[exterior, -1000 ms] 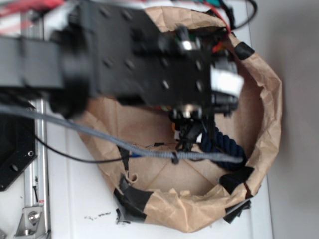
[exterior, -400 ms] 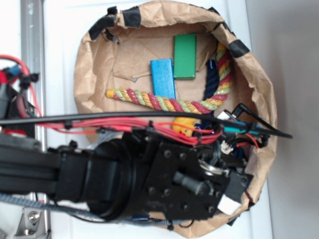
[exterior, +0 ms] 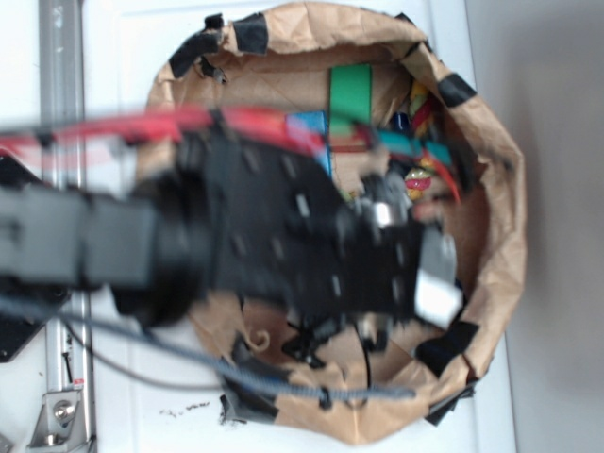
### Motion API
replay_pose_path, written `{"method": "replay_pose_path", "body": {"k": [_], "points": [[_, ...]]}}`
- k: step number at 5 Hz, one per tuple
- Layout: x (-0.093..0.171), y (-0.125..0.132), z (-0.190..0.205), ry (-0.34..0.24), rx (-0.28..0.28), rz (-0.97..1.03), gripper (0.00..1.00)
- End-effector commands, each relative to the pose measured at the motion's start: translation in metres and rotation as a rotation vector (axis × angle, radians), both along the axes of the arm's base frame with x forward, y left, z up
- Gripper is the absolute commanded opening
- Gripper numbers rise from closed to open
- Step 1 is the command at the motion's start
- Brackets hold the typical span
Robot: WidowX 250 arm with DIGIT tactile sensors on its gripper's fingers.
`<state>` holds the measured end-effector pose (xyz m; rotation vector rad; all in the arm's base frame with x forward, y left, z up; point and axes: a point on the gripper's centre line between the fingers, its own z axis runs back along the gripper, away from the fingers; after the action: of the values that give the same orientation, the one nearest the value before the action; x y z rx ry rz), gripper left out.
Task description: Grab the yellow duck.
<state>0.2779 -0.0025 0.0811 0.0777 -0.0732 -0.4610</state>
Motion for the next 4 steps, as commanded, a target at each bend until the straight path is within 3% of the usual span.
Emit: {"method": "replay_pose_path", "body": {"k": [1, 2, 3, 4], "points": [[0.005, -0.003, 0.019, -0.06, -0.002, 0.008, 1.0], [0.005, -0.003, 0.019, -0.06, -0.002, 0.008, 1.0], [0.0, -0.007, -0.023, -0.035, -0.003, -0.032, 1.0], [-0.008, -0.001, -0.032, -0.018, 0.025, -0.05, 0.0]]}}
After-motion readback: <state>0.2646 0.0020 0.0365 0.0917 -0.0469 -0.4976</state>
